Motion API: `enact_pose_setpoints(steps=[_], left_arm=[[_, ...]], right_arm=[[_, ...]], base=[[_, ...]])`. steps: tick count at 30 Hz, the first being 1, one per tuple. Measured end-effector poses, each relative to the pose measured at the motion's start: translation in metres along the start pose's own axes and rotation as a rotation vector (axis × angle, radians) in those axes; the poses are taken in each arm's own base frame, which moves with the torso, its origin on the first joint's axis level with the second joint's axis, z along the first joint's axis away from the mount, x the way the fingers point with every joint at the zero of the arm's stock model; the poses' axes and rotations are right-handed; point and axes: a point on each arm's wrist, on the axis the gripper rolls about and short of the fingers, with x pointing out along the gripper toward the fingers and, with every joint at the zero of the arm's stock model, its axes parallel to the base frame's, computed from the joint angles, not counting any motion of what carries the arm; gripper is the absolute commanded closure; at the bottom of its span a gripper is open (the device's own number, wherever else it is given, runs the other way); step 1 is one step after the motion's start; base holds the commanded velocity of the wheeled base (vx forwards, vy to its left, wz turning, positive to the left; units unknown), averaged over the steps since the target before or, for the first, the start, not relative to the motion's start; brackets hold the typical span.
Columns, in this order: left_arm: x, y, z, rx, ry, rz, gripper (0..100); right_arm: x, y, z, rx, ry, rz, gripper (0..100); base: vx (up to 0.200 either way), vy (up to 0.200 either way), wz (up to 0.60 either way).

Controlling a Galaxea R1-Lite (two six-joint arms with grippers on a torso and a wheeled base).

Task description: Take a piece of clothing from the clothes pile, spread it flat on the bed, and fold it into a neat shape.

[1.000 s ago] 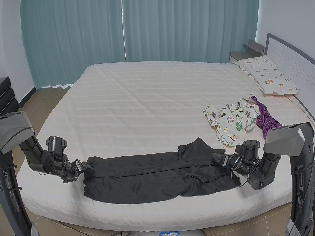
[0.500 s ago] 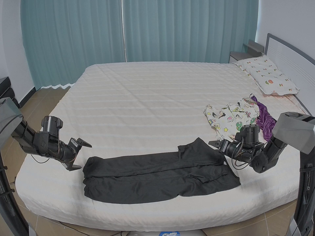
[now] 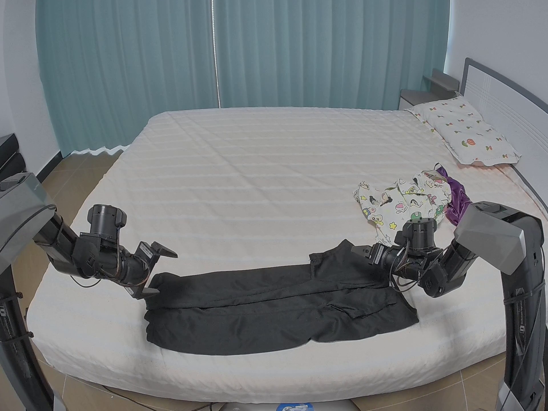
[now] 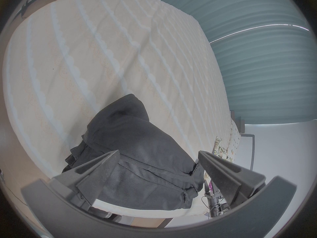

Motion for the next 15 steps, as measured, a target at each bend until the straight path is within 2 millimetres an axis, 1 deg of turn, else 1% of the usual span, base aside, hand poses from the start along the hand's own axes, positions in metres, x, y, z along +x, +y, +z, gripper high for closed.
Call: enact_pose_setpoints(steps=[1,2,9,15], left_arm=[[0.0,0.0,-0.001,-0.001,0.002,0.002,0],[0.0,0.001,-0.001,-0.001,0.002,0.004,0],[0.001,0.003,-0.003,-0.001,0.006,0.012,0],[0.002,0.003,-0.003,0.0,0.007,0.013,0]], right_arm=[[0.001,-0.001,-0.001,-0.001,0.002,-0.001,0],[0.002,-0.002,-0.002,-0.004,0.006,-0.004,100],[0.004,-0.007,-0.01,-0.016,0.027,-0.016,100],[0.001,-0.011,-0.01,-0.008,0.027,-0.03,100]], base=[[0.0,0.0,0.0],[0.0,0.0,0.0],[0.0,0.0,0.0],[0.0,0.0,0.0]])
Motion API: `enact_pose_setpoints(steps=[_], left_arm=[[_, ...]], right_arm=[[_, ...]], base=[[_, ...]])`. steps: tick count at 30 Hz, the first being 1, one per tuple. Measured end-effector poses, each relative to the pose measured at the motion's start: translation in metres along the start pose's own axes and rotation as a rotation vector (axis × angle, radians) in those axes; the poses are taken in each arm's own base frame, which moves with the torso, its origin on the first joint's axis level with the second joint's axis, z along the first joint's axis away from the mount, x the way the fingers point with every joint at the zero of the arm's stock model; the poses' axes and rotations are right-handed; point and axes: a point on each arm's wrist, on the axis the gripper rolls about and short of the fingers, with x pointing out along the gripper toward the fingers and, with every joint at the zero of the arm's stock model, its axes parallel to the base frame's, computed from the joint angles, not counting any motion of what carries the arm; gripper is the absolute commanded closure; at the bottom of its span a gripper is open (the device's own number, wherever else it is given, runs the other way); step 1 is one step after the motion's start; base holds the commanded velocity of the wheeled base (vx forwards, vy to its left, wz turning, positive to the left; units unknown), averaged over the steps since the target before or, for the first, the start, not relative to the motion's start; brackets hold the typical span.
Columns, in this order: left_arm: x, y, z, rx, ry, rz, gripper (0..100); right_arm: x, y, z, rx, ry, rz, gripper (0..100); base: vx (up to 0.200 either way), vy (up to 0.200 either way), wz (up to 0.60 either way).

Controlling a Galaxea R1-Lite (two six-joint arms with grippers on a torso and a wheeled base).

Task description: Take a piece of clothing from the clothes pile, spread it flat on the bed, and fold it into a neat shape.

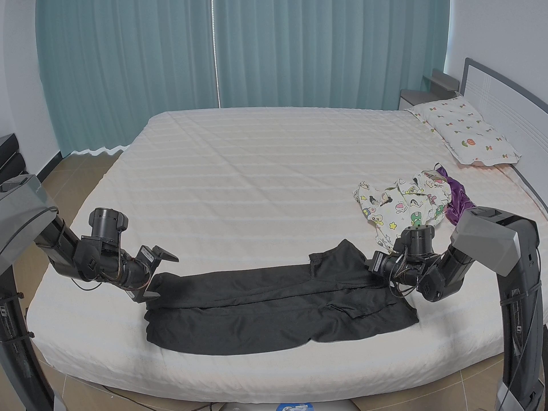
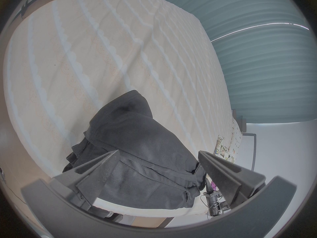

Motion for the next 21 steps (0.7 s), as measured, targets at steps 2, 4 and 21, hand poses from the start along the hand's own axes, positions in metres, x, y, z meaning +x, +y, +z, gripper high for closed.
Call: enact_pose_setpoints(steps=[2,4,21], left_arm=[[0.0,0.0,0.0,0.0,0.0,0.0,0],[0.0,0.0,0.0,0.0,0.0,0.001,0],[0.001,0.001,0.0,0.002,0.001,0.004,0]], right_arm=[[-0.004,-0.001,0.0,0.003,-0.001,-0.003,100],[-0.009,-0.002,0.0,0.006,-0.004,-0.002,100],[-0.011,-0.005,0.005,0.019,-0.022,0.005,0]], base=[[0.0,0.0,0.0],[0.0,0.0,0.0],[0.0,0.0,0.0]])
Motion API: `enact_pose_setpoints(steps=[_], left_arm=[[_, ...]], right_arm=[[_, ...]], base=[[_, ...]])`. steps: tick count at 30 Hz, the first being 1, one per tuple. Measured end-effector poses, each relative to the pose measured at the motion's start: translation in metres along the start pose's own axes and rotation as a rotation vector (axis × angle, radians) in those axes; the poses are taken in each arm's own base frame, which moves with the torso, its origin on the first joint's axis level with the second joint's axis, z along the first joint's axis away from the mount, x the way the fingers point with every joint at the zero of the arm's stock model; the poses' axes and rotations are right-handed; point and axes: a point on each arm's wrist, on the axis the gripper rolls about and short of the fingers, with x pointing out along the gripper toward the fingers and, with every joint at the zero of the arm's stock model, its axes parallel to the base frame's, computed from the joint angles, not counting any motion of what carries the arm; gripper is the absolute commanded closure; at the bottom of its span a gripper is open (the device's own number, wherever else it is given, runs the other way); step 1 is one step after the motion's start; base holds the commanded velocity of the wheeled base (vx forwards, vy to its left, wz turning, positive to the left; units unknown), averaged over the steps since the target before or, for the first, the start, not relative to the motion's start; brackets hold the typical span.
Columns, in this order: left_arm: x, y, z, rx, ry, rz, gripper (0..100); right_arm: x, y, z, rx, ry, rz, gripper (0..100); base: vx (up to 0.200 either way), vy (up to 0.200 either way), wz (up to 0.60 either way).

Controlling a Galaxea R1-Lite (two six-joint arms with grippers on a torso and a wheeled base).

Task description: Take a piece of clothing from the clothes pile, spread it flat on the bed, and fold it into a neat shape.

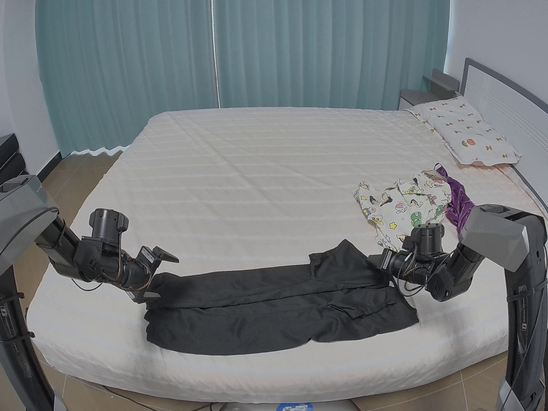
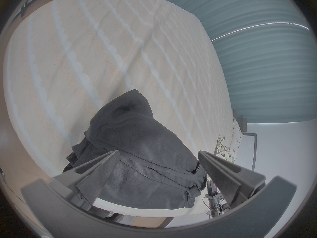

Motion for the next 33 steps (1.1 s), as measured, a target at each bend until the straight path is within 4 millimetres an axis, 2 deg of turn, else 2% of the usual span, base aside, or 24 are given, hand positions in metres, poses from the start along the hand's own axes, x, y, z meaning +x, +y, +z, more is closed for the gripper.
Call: enact_pose_setpoints(steps=[10,11,23,33], left_arm=[[0.001,0.0,-0.002,0.003,0.002,0.001,0],[0.001,0.0,-0.002,0.003,0.002,0.002,0],[0.001,0.0,-0.002,0.003,0.002,0.002,0],[0.001,0.0,-0.002,0.003,0.002,0.002,0]], right_arm=[[0.014,0.002,-0.008,0.04,0.009,0.016,0],[0.015,0.003,-0.008,0.047,0.009,0.018,100],[0.012,0.003,-0.009,0.053,0.012,0.006,100],[-0.008,0.003,-0.011,0.043,0.005,0.005,100]], base=[[0.0,0.0,0.0],[0.0,0.0,0.0],[0.0,0.0,0.0],[0.0,0.0,0.0]])
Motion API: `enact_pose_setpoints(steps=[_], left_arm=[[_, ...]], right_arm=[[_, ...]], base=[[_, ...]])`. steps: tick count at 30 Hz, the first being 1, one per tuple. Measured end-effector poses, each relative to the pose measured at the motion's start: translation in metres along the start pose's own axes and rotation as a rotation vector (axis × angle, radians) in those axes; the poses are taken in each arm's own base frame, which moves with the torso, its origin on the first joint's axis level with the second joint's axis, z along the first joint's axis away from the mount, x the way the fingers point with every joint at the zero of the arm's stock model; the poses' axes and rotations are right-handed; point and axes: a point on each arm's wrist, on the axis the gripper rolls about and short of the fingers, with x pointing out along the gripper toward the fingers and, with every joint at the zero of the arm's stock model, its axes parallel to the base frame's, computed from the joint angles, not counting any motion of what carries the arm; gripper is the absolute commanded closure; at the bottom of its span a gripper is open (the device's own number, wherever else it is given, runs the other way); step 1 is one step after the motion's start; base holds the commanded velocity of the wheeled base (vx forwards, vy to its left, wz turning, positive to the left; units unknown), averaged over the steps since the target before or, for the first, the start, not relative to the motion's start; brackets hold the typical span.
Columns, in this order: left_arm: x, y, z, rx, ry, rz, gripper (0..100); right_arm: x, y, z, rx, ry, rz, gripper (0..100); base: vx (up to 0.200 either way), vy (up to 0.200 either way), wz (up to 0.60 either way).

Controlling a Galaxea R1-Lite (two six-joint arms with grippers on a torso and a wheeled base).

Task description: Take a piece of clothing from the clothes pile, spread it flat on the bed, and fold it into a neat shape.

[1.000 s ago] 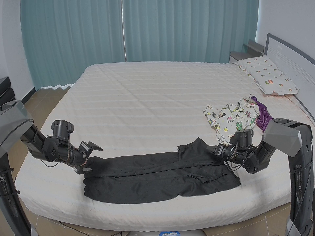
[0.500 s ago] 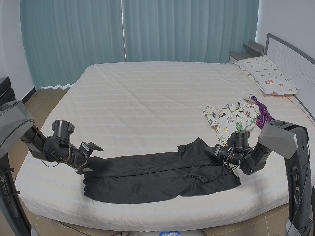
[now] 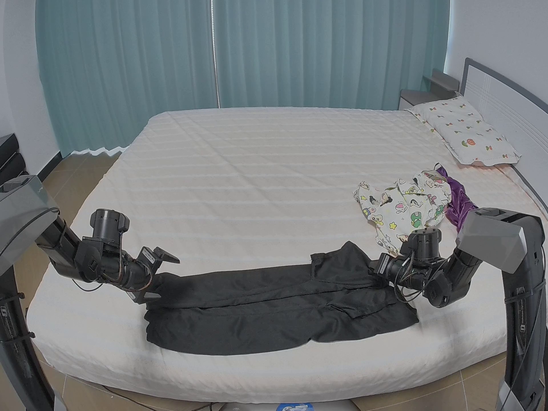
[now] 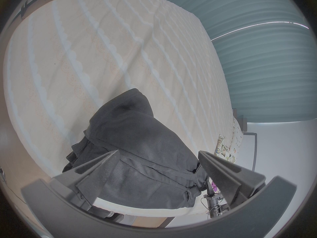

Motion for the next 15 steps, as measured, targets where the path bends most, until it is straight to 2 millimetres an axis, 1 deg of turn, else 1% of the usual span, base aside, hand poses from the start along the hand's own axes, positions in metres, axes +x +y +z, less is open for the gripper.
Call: enact_pose_setpoints(steps=[4,9,15], left_arm=[[0.0,0.0,0.0,0.0,0.0,0.0,0],[0.0,0.0,0.0,0.0,0.001,-0.001,0],[0.0,0.0,0.0,0.0,0.001,-0.001,0]], right_arm=[[-0.008,-0.001,-0.001,-0.003,0.006,-0.006,100],[-0.017,-0.008,-0.002,-0.068,0.024,-0.024,100],[-0.023,-0.015,-0.002,-0.075,0.031,-0.038,100]], base=[[0.0,0.0,0.0],[0.0,0.0,0.0],[0.0,0.0,0.0]])
